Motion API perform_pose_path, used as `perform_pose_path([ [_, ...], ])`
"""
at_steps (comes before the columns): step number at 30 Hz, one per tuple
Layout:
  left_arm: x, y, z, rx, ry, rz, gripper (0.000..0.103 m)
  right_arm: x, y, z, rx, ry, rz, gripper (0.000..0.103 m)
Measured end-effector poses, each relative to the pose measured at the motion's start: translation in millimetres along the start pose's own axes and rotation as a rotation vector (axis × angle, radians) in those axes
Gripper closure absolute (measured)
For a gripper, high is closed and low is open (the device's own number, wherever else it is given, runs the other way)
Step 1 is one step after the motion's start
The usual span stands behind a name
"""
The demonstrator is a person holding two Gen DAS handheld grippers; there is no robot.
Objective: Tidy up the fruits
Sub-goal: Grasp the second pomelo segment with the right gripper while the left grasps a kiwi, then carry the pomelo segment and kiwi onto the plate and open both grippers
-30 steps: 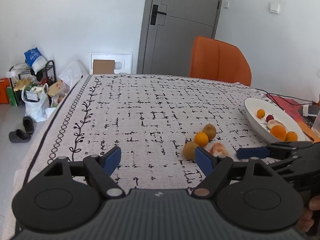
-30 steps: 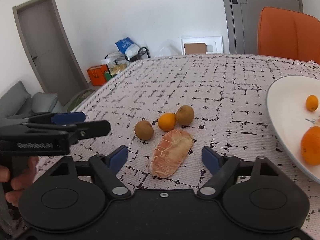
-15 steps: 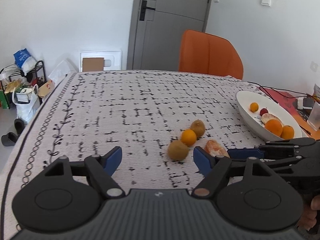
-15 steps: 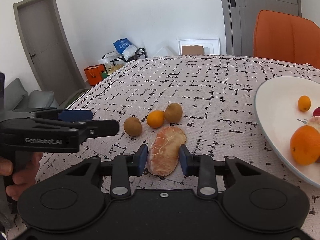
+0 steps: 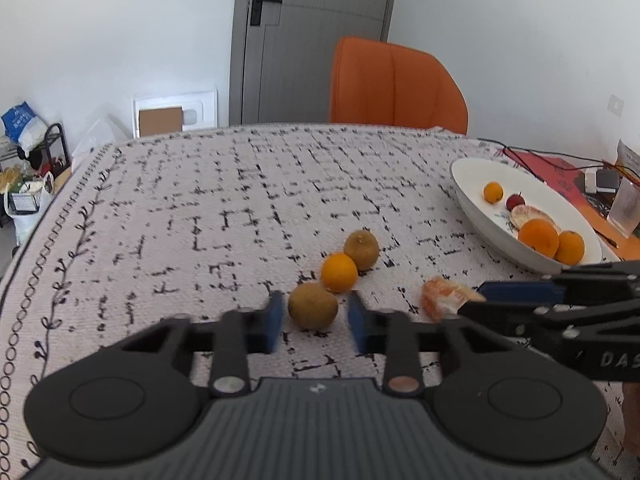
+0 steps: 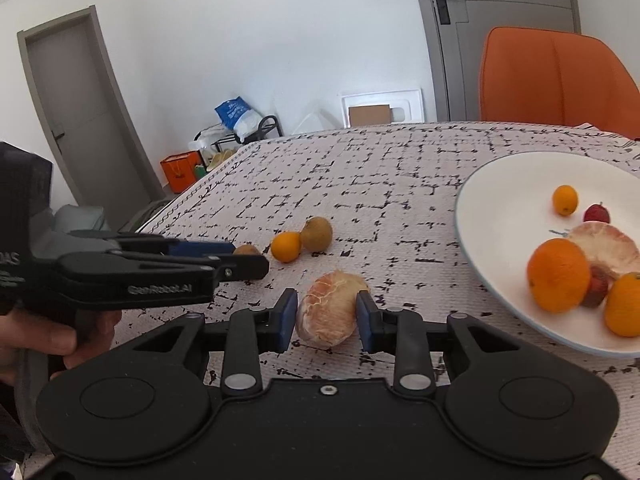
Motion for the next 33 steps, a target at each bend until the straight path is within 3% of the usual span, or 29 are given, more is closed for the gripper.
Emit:
perform_pose_path([
  [13,8,-16,-22,-0.036,0.025,-0.039,0.077,-5,-9,-10,-0.014,0.012,0.019,0.073],
  [16,5,-17,-21,-0.033,0.020,-0.033,0.077,-9,-10,-14,-0.036,0.018,0.026,0.065],
  [19,3,-19,-18,-0.028,0.013,-0.031,0.077,-10,-7,-15,-0.055,0.016,0.038,0.045],
  [23,1,-23,-11,-0.019,0.006,-0.033,0.077,-12,3,-9,-0.026,0.016,0.043,0.044],
  [25,1,-26,-6,-0.013,-0.001,-0.035,0.077,-11,9,-5,-0.030,-0.002,0.039,0.047],
  [27,0,-28,-2,-0.009,-0.006,-0.037,0.077,-11,11,-3,-0.042,-0.018,0.034,0.066],
  [28,0,-29,-1,-0.008,-0.007,-0.037,0.077,-10,12,-2,-0.050,-0.029,0.035,0.071],
  [33,1,-29,-6,-0.016,-0.001,-0.040,0.077,-7,4,-3,-0.038,-0.020,0.017,0.072],
])
Point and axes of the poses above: each gripper's, at about its wrist camera, not at the fingertips, and y roughly the way its jaws point, z to its left, x to its top, the point moved 6 cm from there along y, roughly the way its jaws point, and after that the axes turned 8 degrees about -z, right-handed, at the moved point
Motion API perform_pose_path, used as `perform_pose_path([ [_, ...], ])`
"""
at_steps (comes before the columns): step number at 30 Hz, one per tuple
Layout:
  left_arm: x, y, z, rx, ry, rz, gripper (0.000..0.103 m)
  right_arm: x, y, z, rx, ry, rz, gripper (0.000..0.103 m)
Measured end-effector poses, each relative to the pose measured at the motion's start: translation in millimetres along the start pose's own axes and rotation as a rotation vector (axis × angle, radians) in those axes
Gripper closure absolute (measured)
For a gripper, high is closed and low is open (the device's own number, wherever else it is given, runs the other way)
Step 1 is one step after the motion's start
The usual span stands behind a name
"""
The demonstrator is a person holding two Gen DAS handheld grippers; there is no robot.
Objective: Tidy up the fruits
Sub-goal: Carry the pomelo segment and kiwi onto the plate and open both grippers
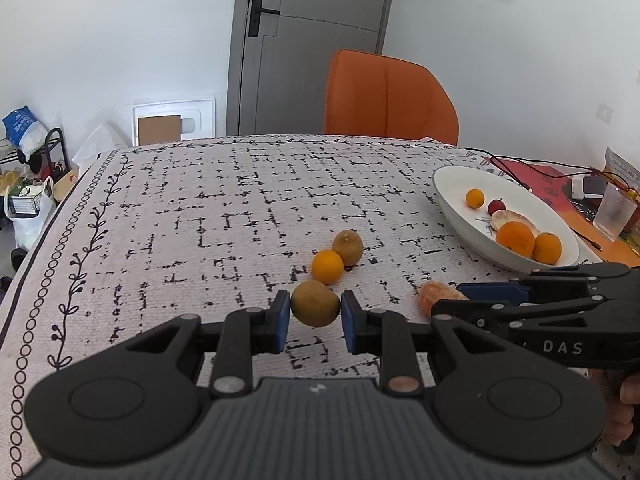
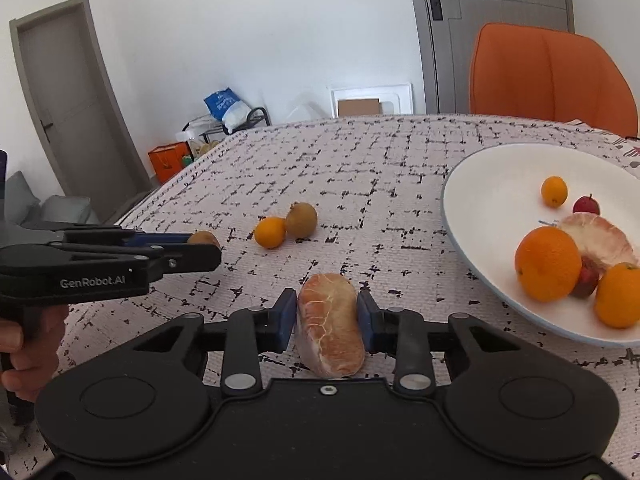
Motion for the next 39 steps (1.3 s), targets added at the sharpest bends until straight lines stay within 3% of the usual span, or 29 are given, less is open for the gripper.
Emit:
perform_pose_path([
  [20,32,6,-60,-0.082,0.070,-0.061,0.077,34,-58,-45,-0.064,0.039,-0.163,0.073],
  [39,47,36,-112,-0.148,0.134,-0.060,0.077,33,-90,-111,-0.186,0.102,-0.221,0.073],
])
Point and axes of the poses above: each gripper's, at about its wrist camera, not at the fingertips, and y roughly the way its jaws point, z to its left, x to its top, the point moved 6 cm from there along y, roughly the way its jaws point, and after that the axes turned 8 degrees about -z, right-handed, at the moved point
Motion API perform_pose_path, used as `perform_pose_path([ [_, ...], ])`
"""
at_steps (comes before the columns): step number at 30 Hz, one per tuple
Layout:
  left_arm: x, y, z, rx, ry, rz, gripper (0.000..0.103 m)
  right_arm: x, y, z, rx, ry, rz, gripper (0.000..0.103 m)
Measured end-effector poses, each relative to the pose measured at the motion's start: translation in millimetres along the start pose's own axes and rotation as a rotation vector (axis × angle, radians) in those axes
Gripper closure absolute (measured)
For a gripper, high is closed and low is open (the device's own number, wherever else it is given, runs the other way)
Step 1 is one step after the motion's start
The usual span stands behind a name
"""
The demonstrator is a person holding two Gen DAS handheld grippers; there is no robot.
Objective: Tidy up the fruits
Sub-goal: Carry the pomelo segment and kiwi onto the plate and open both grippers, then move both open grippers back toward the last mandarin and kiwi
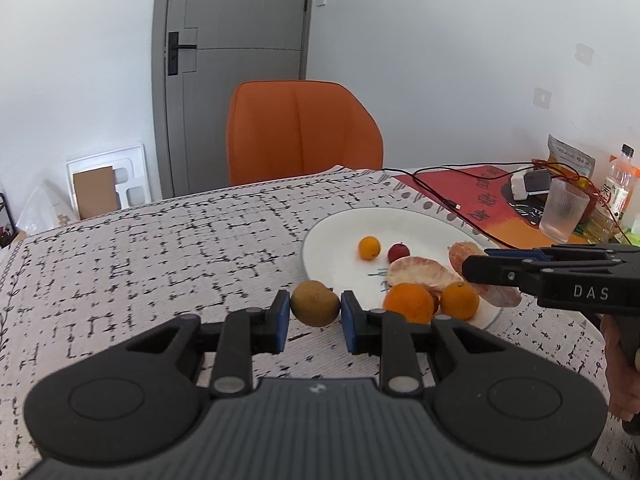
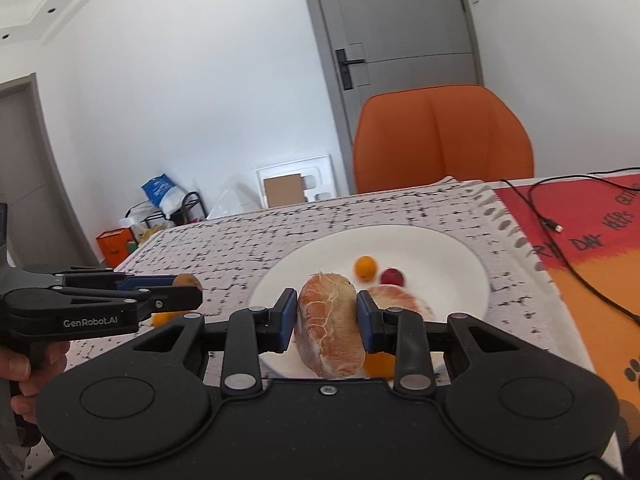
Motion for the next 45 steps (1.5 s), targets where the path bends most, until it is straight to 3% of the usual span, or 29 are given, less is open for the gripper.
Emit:
perform_pose_path([
  [15,3,32,-31,-0.038,0.043,0.031,0.075,-5,-4,-44,-0.065,0.054,-0.014,0.073],
  [23,4,32,-27,-0.011,0.037,0.041,0.072,-2,-2,-54,-0.091,0.056,-0.020,0.073],
  [32,-1,17,-4,0.040,0.014,0.048,0.061,6,9,-51,-0.099,0.033,-0.027,0.073],
  [34,-1,13,2,0.054,0.005,0.045,0.055,9,12,-52,-0.106,0.034,-0.033,0.072],
  [38,-1,6,12,0.081,-0.011,0.037,0.047,18,10,-51,-0.119,0.028,-0.080,0.050],
  [42,-2,-2,20,0.102,-0.018,0.029,0.038,19,5,-48,-0.103,0.042,-0.078,0.047],
  [45,-2,-8,25,0.118,-0.024,0.023,0.027,17,0,-41,-0.099,0.032,-0.076,0.037],
])
Point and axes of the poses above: each gripper's, at about its wrist camera, not at the fingertips, and y roughly the way its jaws point, z to its left, x to its top, the point moved 6 cm from there along y, roughly the way its jaws point, and after that the axes turned 8 degrees about -z, right-handed, at the moved point
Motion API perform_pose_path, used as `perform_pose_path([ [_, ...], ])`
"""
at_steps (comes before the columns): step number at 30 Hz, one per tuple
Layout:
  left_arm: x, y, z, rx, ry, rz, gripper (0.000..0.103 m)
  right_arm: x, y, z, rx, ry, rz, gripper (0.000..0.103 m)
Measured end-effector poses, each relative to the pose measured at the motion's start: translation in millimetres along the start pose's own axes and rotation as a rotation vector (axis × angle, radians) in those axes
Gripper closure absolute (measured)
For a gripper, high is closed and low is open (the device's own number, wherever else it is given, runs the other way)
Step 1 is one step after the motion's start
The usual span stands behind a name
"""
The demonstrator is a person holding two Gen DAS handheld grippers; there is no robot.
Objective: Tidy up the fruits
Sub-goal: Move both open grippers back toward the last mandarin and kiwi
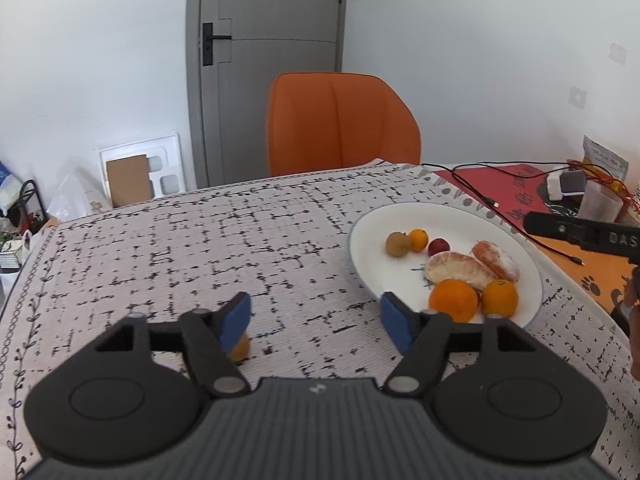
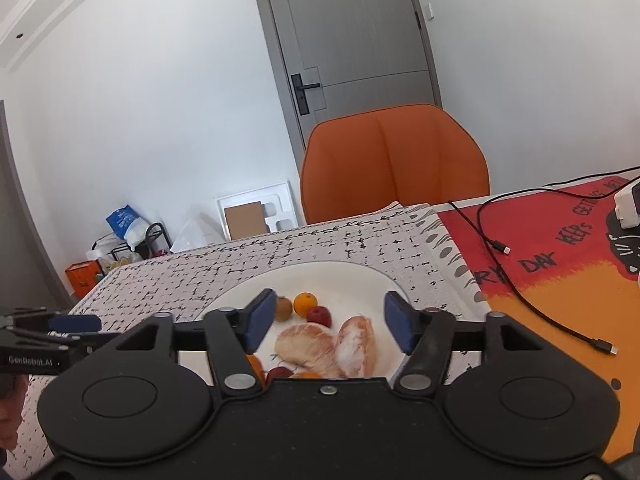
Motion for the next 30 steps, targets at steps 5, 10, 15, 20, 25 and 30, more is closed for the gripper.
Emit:
perform_pose_path([
  [5,0,-14,7,0.028,0.013,-0.030,0.019,-2,-8,13,0.025,0.007,0.004,0.025],
  [10,-3,-25,16,0.043,0.000,-0.031,0.016,-7,-13,30,0.059,-0.002,0.015,0.019],
  [15,-7,-36,27,0.061,-0.005,-0.033,0.016,-11,-17,50,0.096,-0.018,0.022,0.009],
  [20,-12,-46,38,0.081,-0.018,-0.037,0.016,-15,-17,64,0.122,-0.023,0.033,0.000],
  [25,-17,-55,48,0.099,-0.026,-0.037,0.016,-21,-16,77,0.139,-0.033,0.049,0.000],
  [30,-22,-63,58,0.113,-0.044,-0.035,0.016,-27,-14,86,0.149,-0.032,0.070,0.000],
])
Point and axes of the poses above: each gripper's, at about its wrist camera, not at the fingertips, and y roughly the way its jaws point, z to its left, x to its top, the point moved 6 cm from there along y, roughly the way its jaws point, and after that the axes turned 8 degrees about -z, right-handed, at the moved point
